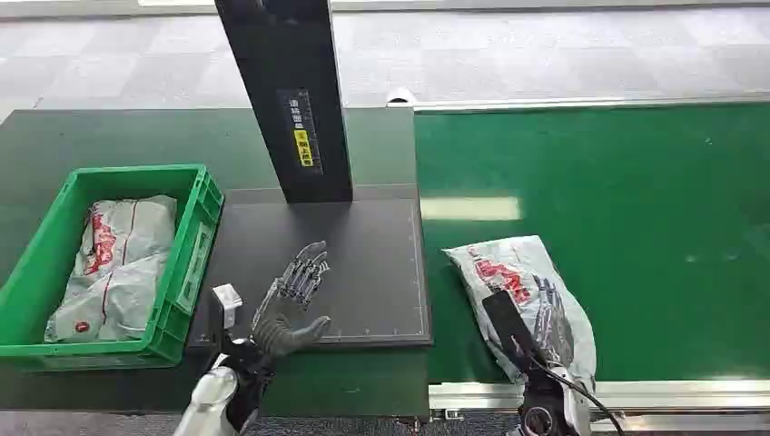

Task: Moved the parcel from conveyor to table for the left to box.

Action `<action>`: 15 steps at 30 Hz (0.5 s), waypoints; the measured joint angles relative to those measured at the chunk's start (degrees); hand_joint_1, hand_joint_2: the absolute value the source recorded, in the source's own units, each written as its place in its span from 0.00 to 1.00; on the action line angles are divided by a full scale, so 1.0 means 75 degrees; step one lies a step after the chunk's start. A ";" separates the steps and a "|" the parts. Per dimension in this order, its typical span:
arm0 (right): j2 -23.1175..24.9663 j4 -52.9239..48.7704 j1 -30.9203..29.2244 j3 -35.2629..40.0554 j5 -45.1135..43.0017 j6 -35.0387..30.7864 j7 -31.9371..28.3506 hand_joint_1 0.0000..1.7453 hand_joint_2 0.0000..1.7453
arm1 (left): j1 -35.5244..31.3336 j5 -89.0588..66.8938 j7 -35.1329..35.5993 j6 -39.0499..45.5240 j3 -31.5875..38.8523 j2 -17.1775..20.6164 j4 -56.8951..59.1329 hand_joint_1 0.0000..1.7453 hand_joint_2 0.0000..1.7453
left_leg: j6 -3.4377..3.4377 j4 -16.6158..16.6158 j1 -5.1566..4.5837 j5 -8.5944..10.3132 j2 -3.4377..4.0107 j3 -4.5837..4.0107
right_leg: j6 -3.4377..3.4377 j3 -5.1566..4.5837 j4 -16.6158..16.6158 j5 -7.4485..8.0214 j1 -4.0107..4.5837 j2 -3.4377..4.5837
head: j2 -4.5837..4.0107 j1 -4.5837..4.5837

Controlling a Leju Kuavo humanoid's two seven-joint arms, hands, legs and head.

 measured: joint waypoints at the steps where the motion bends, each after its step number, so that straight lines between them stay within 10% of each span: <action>1: 0.0006 0.0073 -0.0010 -0.0009 0.0058 0.0087 0.0095 0.00 1.00 | -0.0013 -0.0009 0.0000 -0.0003 0.0003 0.0000 0.0009 0.00 1.00 | 0.0000 0.0000 0.0000 0.0000 0.0000 0.0000 | 0.0000 0.0000 0.0000 0.0000 0.0000 0.0000 | 0.0000 0.0000; 4: 0.0026 0.0283 -0.0035 -0.0012 0.0222 0.0351 0.0300 0.01 1.00 | -0.0033 -0.0018 0.0000 -0.0006 0.0003 0.0000 0.0023 0.00 1.00 | 0.0000 0.0000 0.0000 0.0000 0.0000 0.0000 | 0.0000 0.0000 0.0000 0.0000 0.0000 0.0000 | 0.0000 0.0000; 6: 0.0038 0.0385 -0.0055 -0.0009 0.0310 0.0455 0.0361 0.92 1.00 | -0.0035 -0.0018 0.0000 -0.0006 0.0003 -0.0003 0.0035 0.00 1.00 | 0.0000 0.0000 0.0000 0.0000 0.0000 0.0001 | 0.0000 0.0000 0.0000 0.0000 0.0000 0.0000 | 0.0000 0.0000; 7: 0.0041 0.0438 -0.0074 -0.0009 0.0345 0.0496 0.0387 1.00 1.00 | -0.0035 -0.0018 0.0000 -0.0003 0.0000 -0.0003 0.0041 0.00 1.00 | 0.0000 0.0000 0.0000 0.0000 0.0000 0.0001 | 0.0000 0.0000 0.0000 0.0000 0.0000 0.0000 | 0.0000 0.0000; 15: 0.0044 0.0621 -0.0166 -0.0006 0.0648 0.0470 0.0431 1.00 1.00 | -0.0031 -0.0012 0.0000 0.0029 0.0015 0.0000 0.0038 0.00 1.00 | 0.0000 0.0000 0.0000 0.0000 0.0000 0.0001 | 0.0000 0.0002 0.0000 0.0000 0.0000 0.0000 | 0.0000 0.0003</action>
